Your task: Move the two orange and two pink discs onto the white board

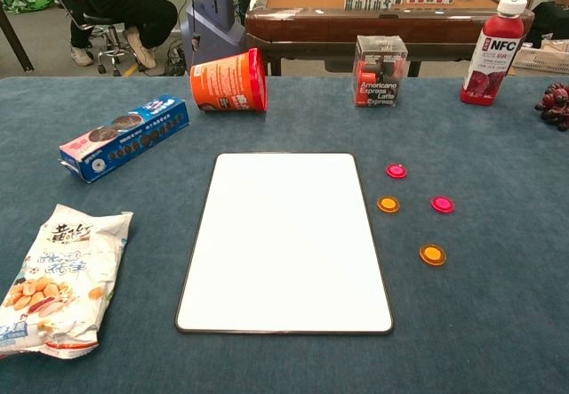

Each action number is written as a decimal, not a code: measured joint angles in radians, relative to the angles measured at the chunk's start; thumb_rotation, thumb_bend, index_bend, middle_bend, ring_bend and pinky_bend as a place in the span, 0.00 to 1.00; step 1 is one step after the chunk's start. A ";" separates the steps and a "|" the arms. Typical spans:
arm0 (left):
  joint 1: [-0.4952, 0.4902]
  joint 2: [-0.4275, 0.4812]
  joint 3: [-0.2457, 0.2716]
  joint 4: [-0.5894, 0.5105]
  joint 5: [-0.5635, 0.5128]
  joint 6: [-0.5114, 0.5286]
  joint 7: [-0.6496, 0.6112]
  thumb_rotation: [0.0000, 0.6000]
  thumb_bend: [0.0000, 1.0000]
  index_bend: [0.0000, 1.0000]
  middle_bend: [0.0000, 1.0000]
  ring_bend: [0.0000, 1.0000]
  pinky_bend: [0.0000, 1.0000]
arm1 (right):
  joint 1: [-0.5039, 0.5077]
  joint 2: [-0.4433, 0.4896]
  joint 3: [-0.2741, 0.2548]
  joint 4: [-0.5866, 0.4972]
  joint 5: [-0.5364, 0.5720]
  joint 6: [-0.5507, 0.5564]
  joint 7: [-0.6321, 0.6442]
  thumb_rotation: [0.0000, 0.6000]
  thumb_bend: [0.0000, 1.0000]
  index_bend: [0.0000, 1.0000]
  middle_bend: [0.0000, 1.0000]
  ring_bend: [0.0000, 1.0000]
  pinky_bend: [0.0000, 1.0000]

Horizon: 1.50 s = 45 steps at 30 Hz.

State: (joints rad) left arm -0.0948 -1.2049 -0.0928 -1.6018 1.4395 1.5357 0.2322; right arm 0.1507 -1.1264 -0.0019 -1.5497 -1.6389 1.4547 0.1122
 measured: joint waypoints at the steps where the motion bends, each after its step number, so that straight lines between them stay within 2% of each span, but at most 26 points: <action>1: 0.001 0.000 0.001 -0.001 0.000 0.002 0.001 1.00 0.30 0.33 0.58 0.53 0.73 | 0.000 -0.001 0.000 0.002 0.001 0.000 -0.002 1.00 0.24 0.60 0.59 0.63 0.68; 8: 0.006 0.001 0.005 -0.003 -0.005 0.000 0.000 1.00 0.29 0.34 0.58 0.53 0.73 | 0.012 -0.013 0.000 0.008 0.004 -0.022 0.005 1.00 0.24 0.60 0.60 0.64 0.70; 13: 0.006 -0.005 0.006 -0.002 0.000 0.002 -0.001 1.00 0.30 0.34 0.58 0.53 0.73 | 0.023 -0.013 0.000 -0.019 0.000 -0.040 -0.011 1.00 0.13 0.58 0.75 0.82 0.83; 15: 0.008 -0.008 0.010 -0.001 0.005 0.004 -0.002 1.00 0.30 0.34 0.58 0.53 0.73 | 0.029 -0.011 -0.001 -0.035 0.001 -0.056 -0.024 1.00 0.06 0.51 0.80 0.87 0.87; 17: 0.011 -0.012 0.014 0.001 0.009 0.008 -0.004 1.00 0.30 0.34 0.58 0.53 0.73 | 0.038 -0.009 -0.001 -0.054 0.003 -0.074 -0.046 1.00 0.04 0.47 0.84 0.91 0.90; 21: 0.023 -0.022 0.028 0.009 0.017 0.016 -0.011 1.00 0.29 0.34 0.58 0.53 0.73 | 0.058 -0.015 0.001 -0.087 0.013 -0.115 -0.100 1.00 0.04 0.45 0.96 1.00 0.99; 24: 0.028 -0.026 0.031 0.019 0.014 0.016 -0.020 1.00 0.30 0.34 0.58 0.53 0.73 | 0.075 -0.022 0.004 -0.110 0.028 -0.153 -0.146 1.00 0.08 0.45 1.00 1.00 1.00; 32: 0.034 -0.038 0.031 0.042 0.006 0.012 -0.047 1.00 0.30 0.34 0.58 0.53 0.73 | 0.131 -0.043 0.018 -0.177 0.114 -0.279 -0.286 1.00 0.21 0.45 1.00 1.00 1.00; 45: 0.041 -0.050 0.035 0.064 0.006 0.008 -0.068 1.00 0.30 0.34 0.58 0.53 0.73 | 0.218 -0.123 0.044 -0.224 0.308 -0.421 -0.499 1.00 0.21 0.37 1.00 1.00 1.00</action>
State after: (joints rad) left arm -0.0533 -1.2547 -0.0583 -1.5381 1.4452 1.5440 0.1637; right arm 0.3690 -1.2492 0.0421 -1.7741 -1.3311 1.0333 -0.3871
